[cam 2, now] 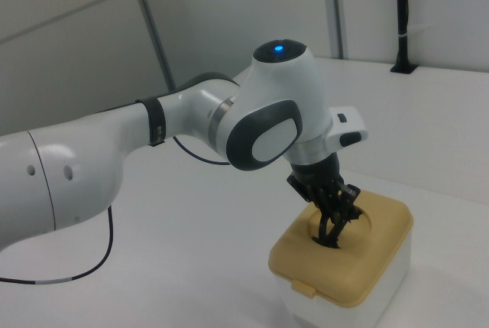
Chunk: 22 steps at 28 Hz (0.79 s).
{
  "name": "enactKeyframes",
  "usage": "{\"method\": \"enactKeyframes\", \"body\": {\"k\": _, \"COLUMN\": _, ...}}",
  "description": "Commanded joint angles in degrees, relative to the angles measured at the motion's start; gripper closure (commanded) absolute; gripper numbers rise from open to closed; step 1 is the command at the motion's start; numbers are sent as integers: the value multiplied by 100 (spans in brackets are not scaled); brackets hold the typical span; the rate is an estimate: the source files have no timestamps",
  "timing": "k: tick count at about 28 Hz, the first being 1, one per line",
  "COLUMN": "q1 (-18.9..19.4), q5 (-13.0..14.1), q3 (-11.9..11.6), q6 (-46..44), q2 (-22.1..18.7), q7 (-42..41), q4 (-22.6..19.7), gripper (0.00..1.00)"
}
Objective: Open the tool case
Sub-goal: 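Close the gripper around the black arched handle of the lid, then lift the tan lid off the case and carry it beside the case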
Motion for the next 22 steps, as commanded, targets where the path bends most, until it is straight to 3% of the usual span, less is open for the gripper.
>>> {"method": "enactKeyframes", "body": {"k": 1, "q1": 46, "q5": 98, "q3": -24, "q6": -157, "q2": -126, "q7": 74, "q4": -90, "gripper": 100}}
{"method": "enactKeyframes", "body": {"k": 13, "q1": -7, "q5": 116, "q3": -33, "q6": -315, "q2": -179, "q7": -180, "q4": 112, "gripper": 100}}
{"method": "enactKeyframes", "body": {"k": 22, "q1": 55, "q5": 370, "q3": -15, "q6": -719, "q2": -451, "q7": -286, "q4": 244, "gripper": 100}}
